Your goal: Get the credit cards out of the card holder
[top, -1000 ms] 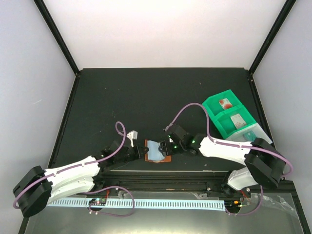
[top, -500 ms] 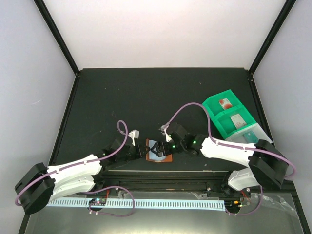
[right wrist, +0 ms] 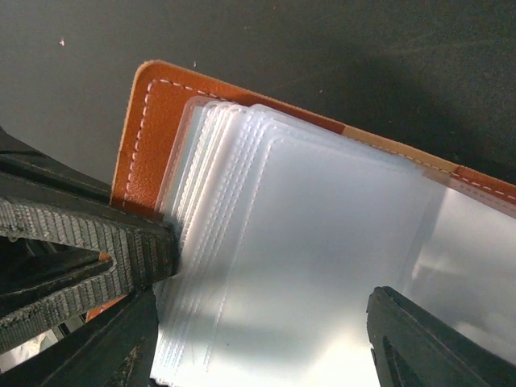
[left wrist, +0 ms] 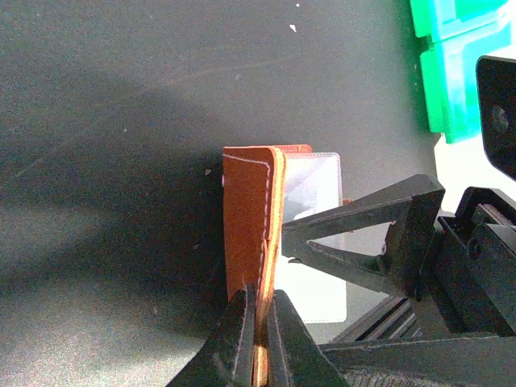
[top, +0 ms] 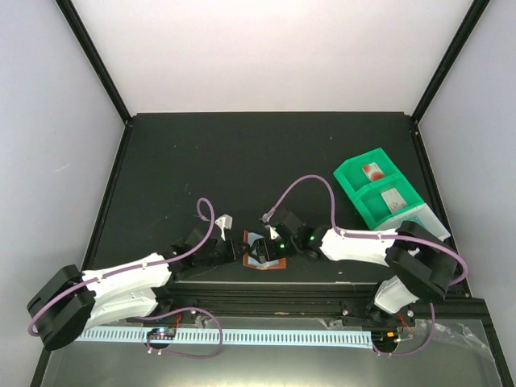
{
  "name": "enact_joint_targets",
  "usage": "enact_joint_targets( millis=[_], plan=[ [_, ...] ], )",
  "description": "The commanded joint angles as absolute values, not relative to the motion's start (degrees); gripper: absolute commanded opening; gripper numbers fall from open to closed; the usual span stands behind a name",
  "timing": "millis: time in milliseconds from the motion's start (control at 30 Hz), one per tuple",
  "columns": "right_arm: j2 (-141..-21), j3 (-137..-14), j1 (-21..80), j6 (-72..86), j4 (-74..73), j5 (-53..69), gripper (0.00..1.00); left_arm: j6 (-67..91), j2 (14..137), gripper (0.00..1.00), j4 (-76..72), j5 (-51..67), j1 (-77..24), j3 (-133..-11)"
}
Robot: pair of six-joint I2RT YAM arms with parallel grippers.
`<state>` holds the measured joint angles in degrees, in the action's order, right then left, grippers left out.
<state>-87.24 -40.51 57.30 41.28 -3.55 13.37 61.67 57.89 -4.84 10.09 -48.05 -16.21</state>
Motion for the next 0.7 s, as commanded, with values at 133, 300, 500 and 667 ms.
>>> enact_joint_targets(
  millis=[133,300,500,667],
  plan=[
    [-87.99,-38.4,57.64,42.05,-1.98,9.97,0.64,60.93,57.78,0.02,-7.52,11.5,-47.99,-18.72],
    [-86.7,-37.88,57.56,42.36,-3.29,8.44,0.6,60.49,57.74,0.02,-6.84,10.9,-47.99,-18.8],
    [-85.63,-37.94,57.57,40.91,-4.25,9.94,0.6,60.44,57.59,0.02,-6.41,10.79,-47.99,-19.08],
    [-85.43,-37.73,57.57,40.68,-6.23,8.69,0.61,60.5,57.33,0.02,-5.85,10.67,-47.99,-19.05]
  ],
)
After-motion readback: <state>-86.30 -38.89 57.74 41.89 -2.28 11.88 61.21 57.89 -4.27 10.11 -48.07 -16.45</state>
